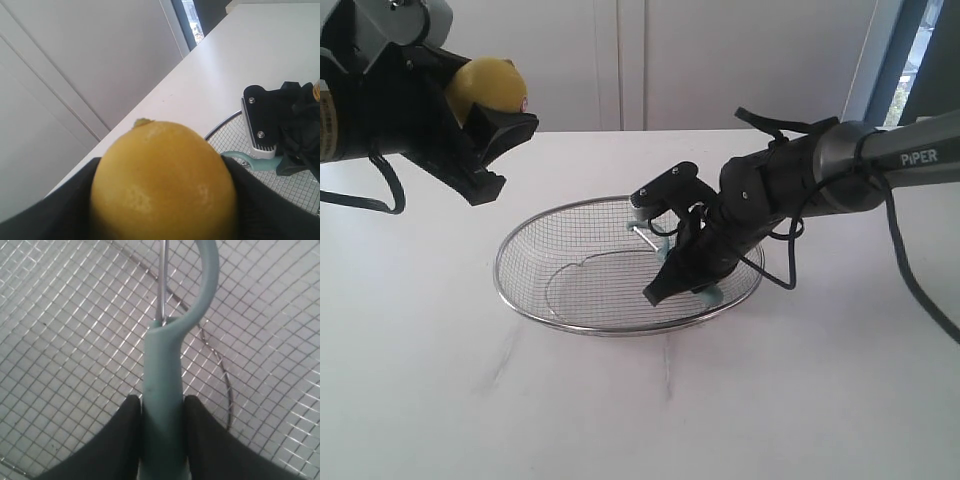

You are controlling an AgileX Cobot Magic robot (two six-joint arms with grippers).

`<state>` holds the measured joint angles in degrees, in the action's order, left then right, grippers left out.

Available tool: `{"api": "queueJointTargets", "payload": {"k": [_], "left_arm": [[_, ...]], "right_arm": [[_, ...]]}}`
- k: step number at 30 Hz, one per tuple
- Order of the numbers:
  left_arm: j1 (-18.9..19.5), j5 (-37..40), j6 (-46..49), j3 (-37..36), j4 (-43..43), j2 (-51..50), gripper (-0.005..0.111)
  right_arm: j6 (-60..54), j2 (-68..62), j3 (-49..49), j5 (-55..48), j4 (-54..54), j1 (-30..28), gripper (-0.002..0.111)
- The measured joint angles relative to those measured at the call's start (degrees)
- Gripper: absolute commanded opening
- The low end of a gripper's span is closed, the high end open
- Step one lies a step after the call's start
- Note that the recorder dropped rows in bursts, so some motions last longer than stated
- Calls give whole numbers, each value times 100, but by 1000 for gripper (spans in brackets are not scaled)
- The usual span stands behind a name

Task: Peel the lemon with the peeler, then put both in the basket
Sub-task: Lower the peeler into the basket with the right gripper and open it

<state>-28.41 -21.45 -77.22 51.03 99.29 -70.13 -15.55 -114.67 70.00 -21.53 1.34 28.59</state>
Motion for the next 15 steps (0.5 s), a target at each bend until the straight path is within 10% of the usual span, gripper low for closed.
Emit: {"api": "queueJointTargets", "payload": {"k": [15], "left_arm": [[0,0,0,0,0,0,0]], "right_arm": [[48,-4,0,0,0,0,38]]}}
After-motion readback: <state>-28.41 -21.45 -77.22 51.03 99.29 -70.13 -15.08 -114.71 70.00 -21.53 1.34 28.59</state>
